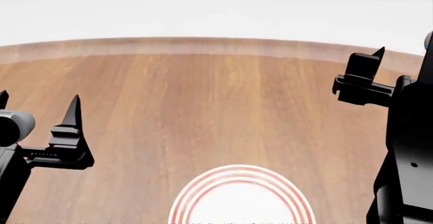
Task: Pick up the red mug and put it on the plate
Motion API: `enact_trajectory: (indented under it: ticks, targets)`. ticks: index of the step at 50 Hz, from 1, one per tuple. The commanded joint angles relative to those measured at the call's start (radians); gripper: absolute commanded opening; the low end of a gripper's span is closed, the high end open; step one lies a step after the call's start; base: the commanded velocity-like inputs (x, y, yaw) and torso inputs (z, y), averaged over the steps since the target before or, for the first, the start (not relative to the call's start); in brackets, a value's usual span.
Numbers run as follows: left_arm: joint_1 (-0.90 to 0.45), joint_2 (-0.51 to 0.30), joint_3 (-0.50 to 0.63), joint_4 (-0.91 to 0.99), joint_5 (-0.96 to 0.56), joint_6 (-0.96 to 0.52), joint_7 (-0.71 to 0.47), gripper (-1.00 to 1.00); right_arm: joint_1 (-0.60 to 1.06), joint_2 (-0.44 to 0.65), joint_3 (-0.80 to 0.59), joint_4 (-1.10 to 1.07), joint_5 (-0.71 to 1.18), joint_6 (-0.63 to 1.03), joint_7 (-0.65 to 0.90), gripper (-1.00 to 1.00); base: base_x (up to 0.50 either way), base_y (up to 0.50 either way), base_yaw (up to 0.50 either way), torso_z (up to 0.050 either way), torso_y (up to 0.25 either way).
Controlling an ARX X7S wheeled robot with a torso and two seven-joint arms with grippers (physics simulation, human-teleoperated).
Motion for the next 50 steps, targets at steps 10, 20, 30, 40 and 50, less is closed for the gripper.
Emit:
enact_trajectory:
  ticks: [10,20,30,40,50]
  targets:
    - [-0.001,0.003,-0.015,-0.015,-0.023,-0.003,-0.021,1.00,-0.015,0.004,-0.009,0.010,0.011,-0.014,-0.003,1.00,0.00,0.00,0.00,0.000,0.000]
    - [-0.046,0.063,-0.087,-0.067,0.042,-0.038,-0.195,1.00,-0.031,0.003,-0.014,0.034,0.016,-0.035,-0.004,1.00,0.00,0.00,0.00,0.000,0.000]
    - [-0.056,0.065,-0.132,-0.114,0.044,-0.045,-0.247,1.00,-0.036,0.001,-0.013,0.051,0.025,-0.046,-0.005,1.00,0.00,0.00,0.00,0.000,0.000]
    - [-0.082,0.093,-0.164,-0.178,0.077,-0.033,-0.356,1.00,-0.034,0.002,-0.004,0.047,0.036,-0.039,-0.006,1.00,0.00,0.00,0.00,0.000,0.000]
    - [-0.094,0.098,-0.177,-0.250,0.089,-0.004,-0.445,1.00,-0.041,0.001,-0.007,0.059,0.042,-0.050,-0.006,1.00,0.00,0.00,0.00,0.000,0.000]
